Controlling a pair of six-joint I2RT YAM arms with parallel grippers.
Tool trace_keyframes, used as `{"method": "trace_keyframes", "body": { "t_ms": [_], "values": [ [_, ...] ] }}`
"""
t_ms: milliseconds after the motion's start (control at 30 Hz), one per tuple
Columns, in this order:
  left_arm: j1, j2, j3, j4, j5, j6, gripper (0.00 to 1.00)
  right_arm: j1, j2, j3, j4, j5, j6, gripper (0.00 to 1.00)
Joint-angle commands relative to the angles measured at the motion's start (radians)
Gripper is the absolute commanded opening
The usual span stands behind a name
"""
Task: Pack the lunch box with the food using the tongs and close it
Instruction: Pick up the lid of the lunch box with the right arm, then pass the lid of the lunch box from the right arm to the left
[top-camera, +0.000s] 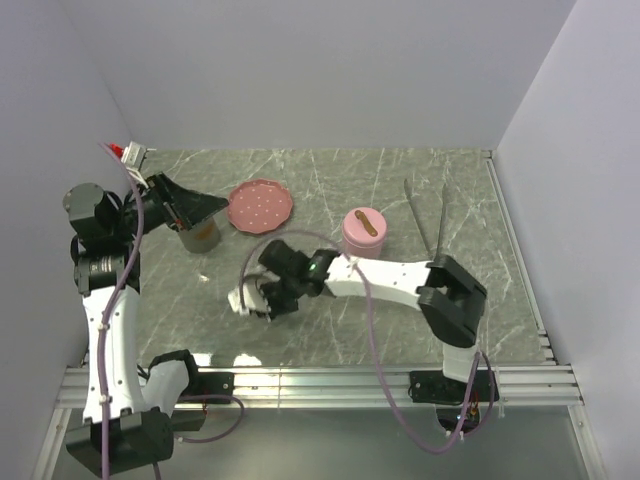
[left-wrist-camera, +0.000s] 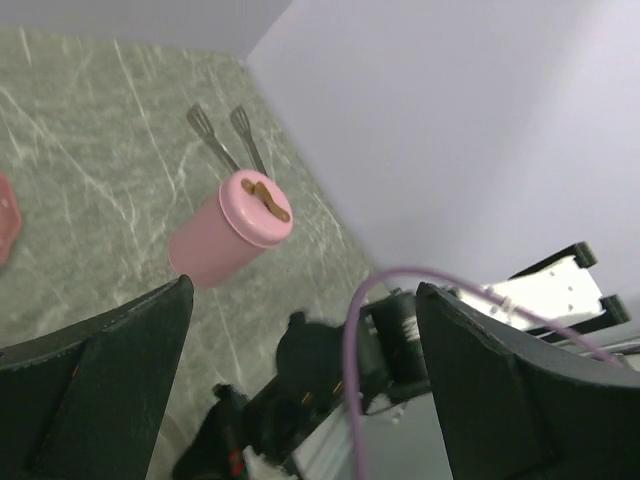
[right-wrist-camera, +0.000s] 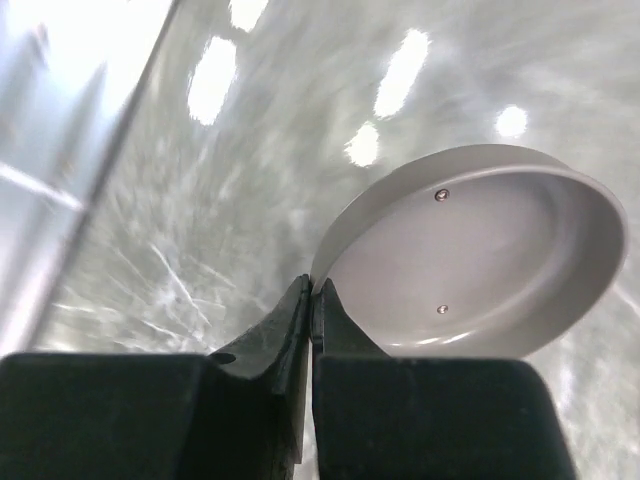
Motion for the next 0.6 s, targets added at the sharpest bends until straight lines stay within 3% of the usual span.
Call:
{"method": "trace_keyframes", "body": {
  "t_ms": [0, 200, 300, 333, 400, 433, 500, 533, 567],
  "values": [
    [0.006, -0.059, -0.018, 0.228, -0.050, -0.086, 0.99, -0.102, -0.144, 0.106, 0.030, -0.233, 0.264, 0.00],
    [0.006, -0.056, 0.025, 0.440, -0.110, -0.169, 0.98, -0.254, -0.217, 0.148, 0.228, -0.461, 0.662, 0.00],
    [0.009, -0.048, 0.033, 0.511, -0.142, -0.203, 0.97, -0.346, -0.265, 0.071, 0.519, -0.554, 0.989, 0.00],
    [0.010, -0.047, 0.039, 0.528, -0.157, -0.206, 0.96, -0.367, -0.271, 0.059, 0.608, -0.583, 1.175, 0.00],
    [0.009, -0.030, 0.027, 0.557, -0.182, -0.259, 0.92, -0.424, -0.271, 0.039, 0.841, -0.599, 1.352, 0.00],
    [0.009, -0.025, 0.008, 0.624, -0.185, -0.293, 0.90, -0.439, -0.269, 0.018, 1.010, -0.596, 1.539, 0.00],
    [0.009, -0.027, -0.071, 0.707, -0.202, -0.387, 0.86, -0.479, -0.244, 0.010, 1.148, -0.596, 1.722, 0.00],
    [0.009, -0.033, -0.099, 0.739, -0.210, -0.404, 0.84, -0.490, -0.227, 0.013, 1.219, -0.600, 1.917, 0.00],
    [0.006, -0.048, -0.145, 0.785, -0.219, -0.415, 0.83, -0.498, -0.210, 0.011, 1.403, -0.599, 2.024, 0.00]
  ]
}}
